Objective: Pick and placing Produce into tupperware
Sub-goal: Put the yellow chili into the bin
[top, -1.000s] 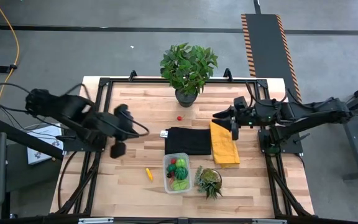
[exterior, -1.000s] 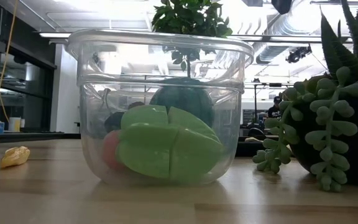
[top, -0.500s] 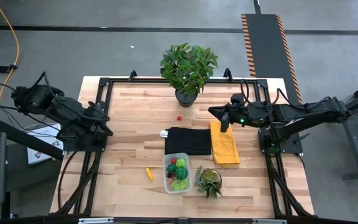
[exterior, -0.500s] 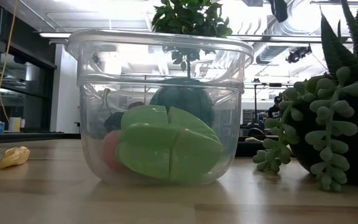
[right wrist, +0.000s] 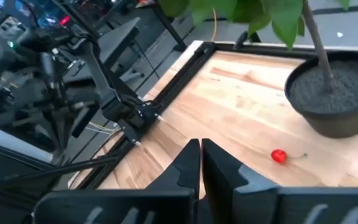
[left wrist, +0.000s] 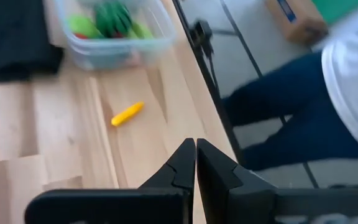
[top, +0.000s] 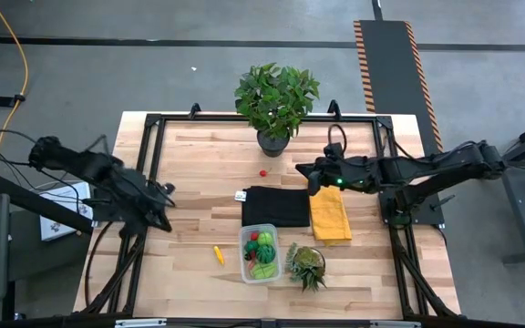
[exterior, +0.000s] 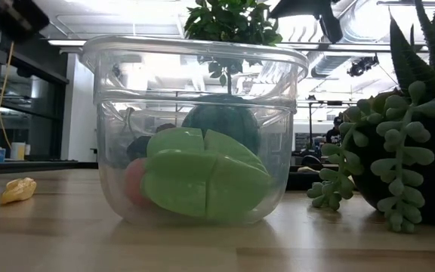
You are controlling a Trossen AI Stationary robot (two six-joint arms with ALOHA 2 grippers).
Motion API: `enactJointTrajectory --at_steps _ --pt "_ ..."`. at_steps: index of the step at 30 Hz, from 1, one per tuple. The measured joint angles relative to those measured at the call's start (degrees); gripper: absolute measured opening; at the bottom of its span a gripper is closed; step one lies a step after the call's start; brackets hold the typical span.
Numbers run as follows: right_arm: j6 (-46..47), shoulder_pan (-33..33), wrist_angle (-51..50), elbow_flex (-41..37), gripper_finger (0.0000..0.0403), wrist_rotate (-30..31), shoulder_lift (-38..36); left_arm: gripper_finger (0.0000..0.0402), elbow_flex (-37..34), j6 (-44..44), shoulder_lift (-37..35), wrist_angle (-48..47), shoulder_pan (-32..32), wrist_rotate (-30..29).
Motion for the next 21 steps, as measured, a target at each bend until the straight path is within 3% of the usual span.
enactJointTrajectory --at_steps 7,12,21 --pt "2.2 0.1 0.5 0.0 0.0006 0.0 3.2 0.0005 -9.1 8.3 3.3 11.4 0.0 2.1" --pt "2.3 0.2 0.3 0.0 0.0006 -0.5 3.8 0.0005 -11.1 13.5 7.7 13.3 0.0 -2.1" --pt "2.2 0.2 1.2 0.0 0.0006 -2.6 3.8 0.0005 -12.1 15.1 17.5 21.6 0.0 -9.6"
